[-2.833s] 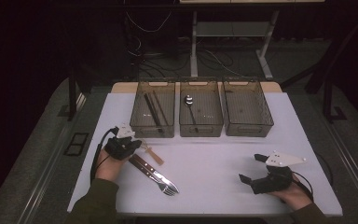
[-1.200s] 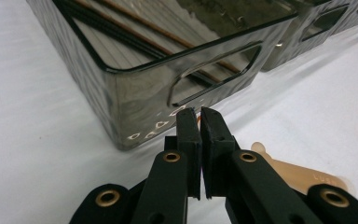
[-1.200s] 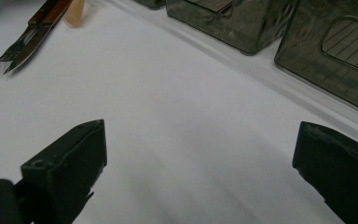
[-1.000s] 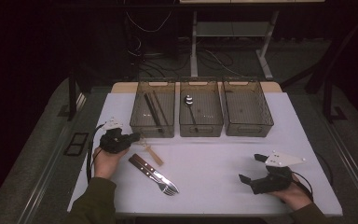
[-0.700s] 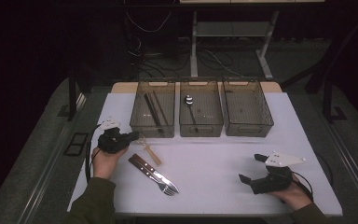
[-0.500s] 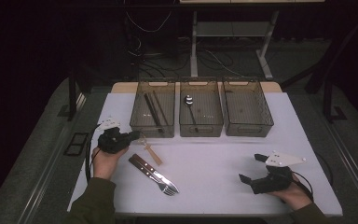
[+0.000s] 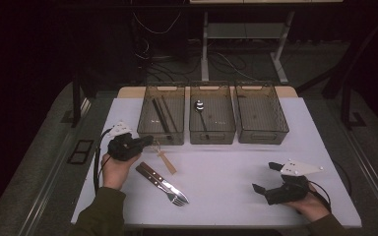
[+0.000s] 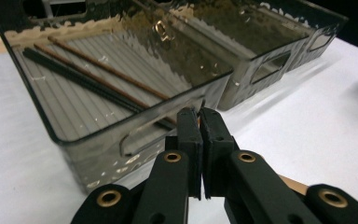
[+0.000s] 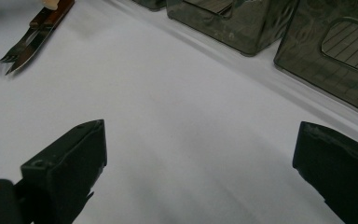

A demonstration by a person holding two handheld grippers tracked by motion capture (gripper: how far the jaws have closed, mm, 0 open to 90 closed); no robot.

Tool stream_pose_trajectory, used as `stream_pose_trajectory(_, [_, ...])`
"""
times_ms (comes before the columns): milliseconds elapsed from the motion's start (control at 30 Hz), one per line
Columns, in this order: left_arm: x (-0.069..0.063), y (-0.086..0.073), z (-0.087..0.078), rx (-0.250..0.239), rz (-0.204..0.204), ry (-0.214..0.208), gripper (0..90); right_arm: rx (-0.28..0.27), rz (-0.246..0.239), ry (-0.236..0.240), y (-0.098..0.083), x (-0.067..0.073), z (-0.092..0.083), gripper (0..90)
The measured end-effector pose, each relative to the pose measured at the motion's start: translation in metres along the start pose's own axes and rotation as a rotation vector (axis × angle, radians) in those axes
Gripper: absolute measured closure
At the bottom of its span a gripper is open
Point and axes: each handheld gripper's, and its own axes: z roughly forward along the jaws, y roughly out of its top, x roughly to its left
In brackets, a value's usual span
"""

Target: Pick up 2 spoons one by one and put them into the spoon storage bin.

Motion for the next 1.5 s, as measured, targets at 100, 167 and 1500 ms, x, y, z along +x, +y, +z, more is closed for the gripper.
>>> stream_pose_trajectory(100, [-0.003, 0.004, 0.001, -0.010, 0.008, -0.009, 87.7, -0.001, 0.004, -0.003, 0.000, 0.000, 0.000, 3.1])
stream_pose_trajectory(167, [-0.005, 0.007, 0.002, -0.013, 0.015, -0.013, 87.7, 0.001, 0.004, -0.005, 0.000, 0.000, 0.001, 3.1])
stream_pose_trajectory(1500, [-0.043, 0.094, 0.073, -0.064, 0.053, -0.076, 87.8, -0.016, 0.015, 0.000, 0.001, 0.000, -0.001, 3.1])
